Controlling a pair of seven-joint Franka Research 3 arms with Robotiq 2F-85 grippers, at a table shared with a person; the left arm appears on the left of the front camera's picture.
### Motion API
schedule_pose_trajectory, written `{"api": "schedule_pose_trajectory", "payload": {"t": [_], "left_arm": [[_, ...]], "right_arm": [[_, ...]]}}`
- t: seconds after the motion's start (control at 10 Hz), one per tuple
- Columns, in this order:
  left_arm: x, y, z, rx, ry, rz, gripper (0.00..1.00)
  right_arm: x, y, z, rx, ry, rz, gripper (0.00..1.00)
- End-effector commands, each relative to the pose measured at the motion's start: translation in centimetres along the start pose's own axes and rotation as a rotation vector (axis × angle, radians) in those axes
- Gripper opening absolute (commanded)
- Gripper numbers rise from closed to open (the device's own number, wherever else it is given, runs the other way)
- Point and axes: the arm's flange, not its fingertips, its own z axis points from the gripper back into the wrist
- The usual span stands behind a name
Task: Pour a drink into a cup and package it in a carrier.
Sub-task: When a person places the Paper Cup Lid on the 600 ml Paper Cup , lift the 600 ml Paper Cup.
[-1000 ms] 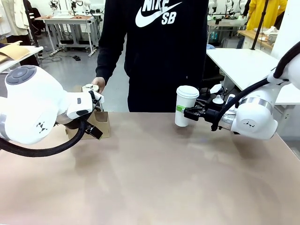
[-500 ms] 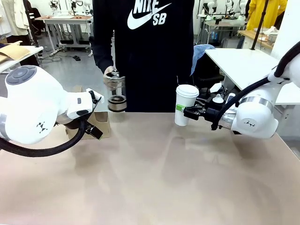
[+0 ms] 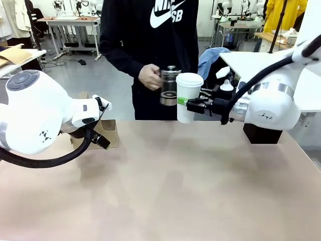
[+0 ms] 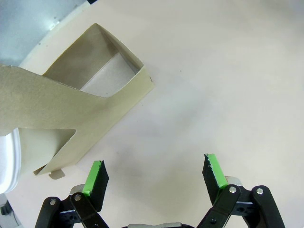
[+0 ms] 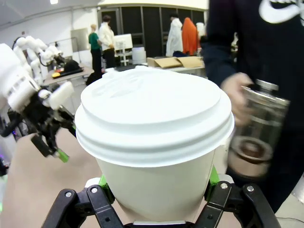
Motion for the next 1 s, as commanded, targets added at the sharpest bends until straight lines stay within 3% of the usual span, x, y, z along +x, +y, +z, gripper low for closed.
{"api": "schedule_pose_trajectory", "payload": {"t": [0.0,0.3,0.6,0.9], "left_arm": [[0.0,0.0,0.0,-0.001,0.0,0.001,1.0],[0.0,0.0,0.0,-0.001,0.0,0.001,1.0],[0.0,0.0,0.0,-0.001,0.0,0.001,1.0],[0.0,0.0,0.0,-0.001,0.0,0.001,1.0]], "right_arm": [[4.4,3.2,0.5,0.027,0.05,-0.031,0.81],[10.2,6.6,1.4,0.03,0.048,-0.008,0.81],[13.5,7.7,2.2,0.04,0.032,0.009,0.81],[12.9,8.0,1.8,0.039,0.021,0.031,0.81]]}}
